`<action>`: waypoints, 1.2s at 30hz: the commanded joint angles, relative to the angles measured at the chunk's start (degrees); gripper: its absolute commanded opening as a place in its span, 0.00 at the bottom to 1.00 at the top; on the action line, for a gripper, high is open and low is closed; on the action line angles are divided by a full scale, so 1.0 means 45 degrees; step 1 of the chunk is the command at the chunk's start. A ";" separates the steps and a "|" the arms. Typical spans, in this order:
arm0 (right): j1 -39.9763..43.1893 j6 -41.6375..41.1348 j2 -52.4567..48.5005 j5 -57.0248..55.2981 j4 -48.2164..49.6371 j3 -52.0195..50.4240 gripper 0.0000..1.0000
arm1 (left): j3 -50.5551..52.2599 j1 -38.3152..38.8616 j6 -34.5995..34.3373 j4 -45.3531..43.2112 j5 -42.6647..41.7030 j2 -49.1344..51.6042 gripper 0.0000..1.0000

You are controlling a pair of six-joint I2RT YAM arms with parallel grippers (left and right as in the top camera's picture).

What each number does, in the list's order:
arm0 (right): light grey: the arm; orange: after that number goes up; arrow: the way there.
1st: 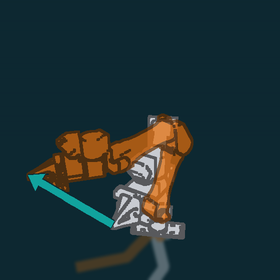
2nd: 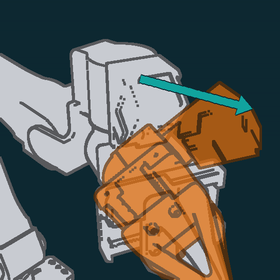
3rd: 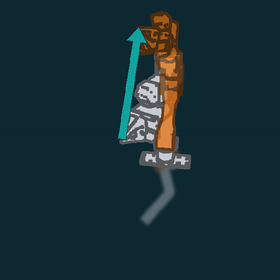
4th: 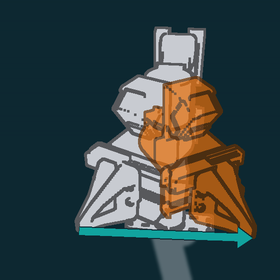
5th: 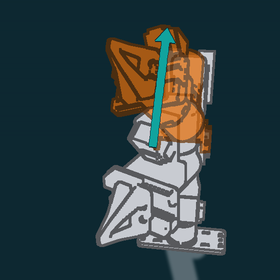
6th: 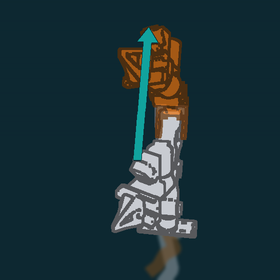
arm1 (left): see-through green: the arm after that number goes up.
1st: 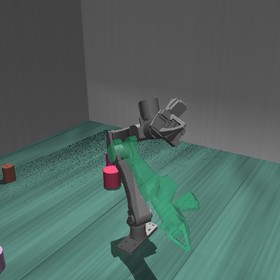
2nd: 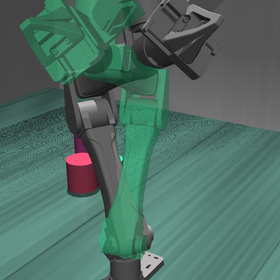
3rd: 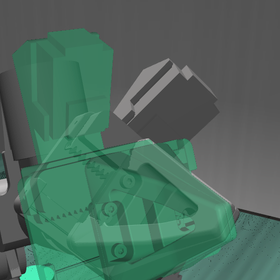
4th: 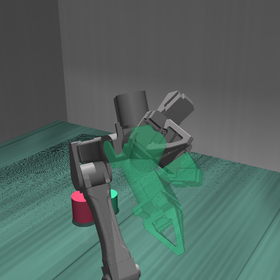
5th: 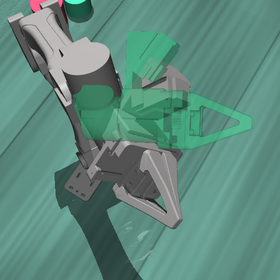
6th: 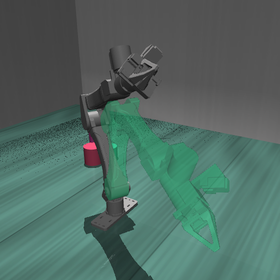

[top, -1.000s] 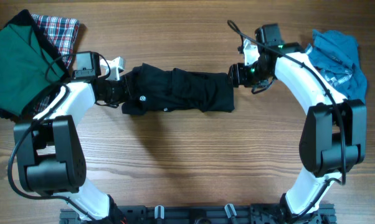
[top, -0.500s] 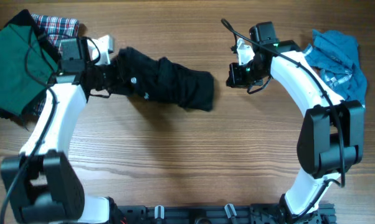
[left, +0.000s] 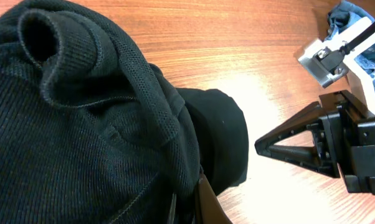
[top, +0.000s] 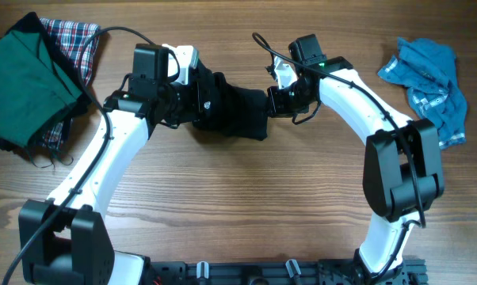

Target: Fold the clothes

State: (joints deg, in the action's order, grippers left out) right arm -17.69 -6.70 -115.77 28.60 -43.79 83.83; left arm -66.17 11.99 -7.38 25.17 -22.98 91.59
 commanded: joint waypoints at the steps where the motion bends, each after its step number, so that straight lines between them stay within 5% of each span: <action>1: -0.0029 -0.0219 -0.0491 0.0665 0.0073 0.0175 0.04 | -0.0301 0.0044 0.0204 -0.0321 0.0117 -0.0301 0.04; 16: -0.0044 -0.0695 -0.1734 0.1209 0.0918 0.0180 0.06 | -0.0301 0.2574 0.0214 -0.0869 0.0855 -0.0403 0.04; 19: 0.0452 -0.1015 -0.1472 0.2035 0.1637 0.0345 0.56 | -0.0301 0.3356 0.0219 -0.0865 0.1185 -0.0364 0.04; 24: 0.2113 -0.1321 -0.0617 0.2851 0.1768 0.1078 0.95 | -0.0301 0.4269 0.0248 -0.0627 0.2210 0.0107 0.04; 29: 0.3803 -0.1263 0.0442 0.3696 0.1826 0.1491 0.99 | -0.0301 0.4473 0.0253 -0.0588 0.2225 0.0913 0.04; 36: 0.3803 -0.0797 0.0534 0.3614 0.1112 0.1447 0.99 | -0.0301 0.4478 0.0253 -0.2511 0.2229 0.1690 0.06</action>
State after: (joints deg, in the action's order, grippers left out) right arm 0.21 -11.73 -113.89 43.51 -38.50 89.89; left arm -66.19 31.79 -7.16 17.65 -13.30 97.51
